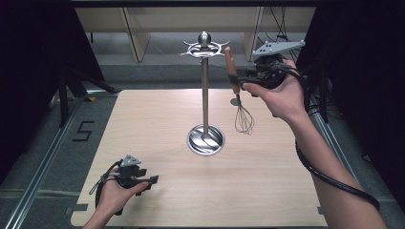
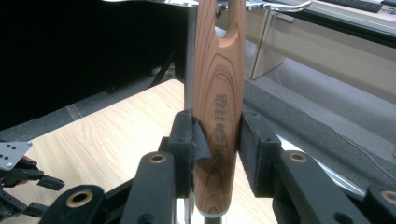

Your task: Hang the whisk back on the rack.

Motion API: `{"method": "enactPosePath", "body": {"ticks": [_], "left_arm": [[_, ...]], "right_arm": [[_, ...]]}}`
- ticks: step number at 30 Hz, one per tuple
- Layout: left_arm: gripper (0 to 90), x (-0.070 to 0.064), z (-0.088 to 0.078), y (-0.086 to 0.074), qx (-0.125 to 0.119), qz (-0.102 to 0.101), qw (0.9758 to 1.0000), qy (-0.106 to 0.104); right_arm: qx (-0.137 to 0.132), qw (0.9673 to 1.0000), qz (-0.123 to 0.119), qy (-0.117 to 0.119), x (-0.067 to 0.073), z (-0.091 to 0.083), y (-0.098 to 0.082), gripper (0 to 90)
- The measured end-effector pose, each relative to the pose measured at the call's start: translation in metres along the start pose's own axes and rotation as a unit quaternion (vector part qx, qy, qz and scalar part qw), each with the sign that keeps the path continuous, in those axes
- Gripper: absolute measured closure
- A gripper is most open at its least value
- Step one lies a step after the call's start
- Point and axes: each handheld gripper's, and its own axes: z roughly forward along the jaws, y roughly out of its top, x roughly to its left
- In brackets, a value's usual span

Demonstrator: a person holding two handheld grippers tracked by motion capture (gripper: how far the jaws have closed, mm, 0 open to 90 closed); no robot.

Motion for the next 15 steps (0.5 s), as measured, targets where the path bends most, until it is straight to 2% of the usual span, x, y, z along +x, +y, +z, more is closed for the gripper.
{"method": "enactPosePath", "body": {"ticks": [8,9,10,12,15], "left_arm": [[40.6,0.0002,0.0,0.0001,0.0,0.0,1.0,0.0],[40.6,0.0002,-0.0001,0.0001,0.0,0.0,1.0,0.0],[40.6,0.0,-0.0001,0.0,-0.001,-0.001,1.0,0.0],[40.6,0.0001,-0.0002,0.0001,-0.001,0.0,1.0,0.0],[40.6,0.0003,-0.0002,0.0002,-0.001,0.001,1.0,0.0]], "right_arm": [[0.001,1.0,0.004,0.005,0.0027,0.0039,0.0018,68.8],[-0.002,1.0,-0.003,0.006,0.0023,0.0048,0.0023,68.8],[0.001,1.0,0.007,0.004,0.0038,0.0047,0.0023,68.8],[0.001,1.0,0.002,0.002,0.0038,0.0057,0.0031,68.8],[0.001,1.0,0.009,0.001,0.0054,0.0074,0.0037,68.8]]}}
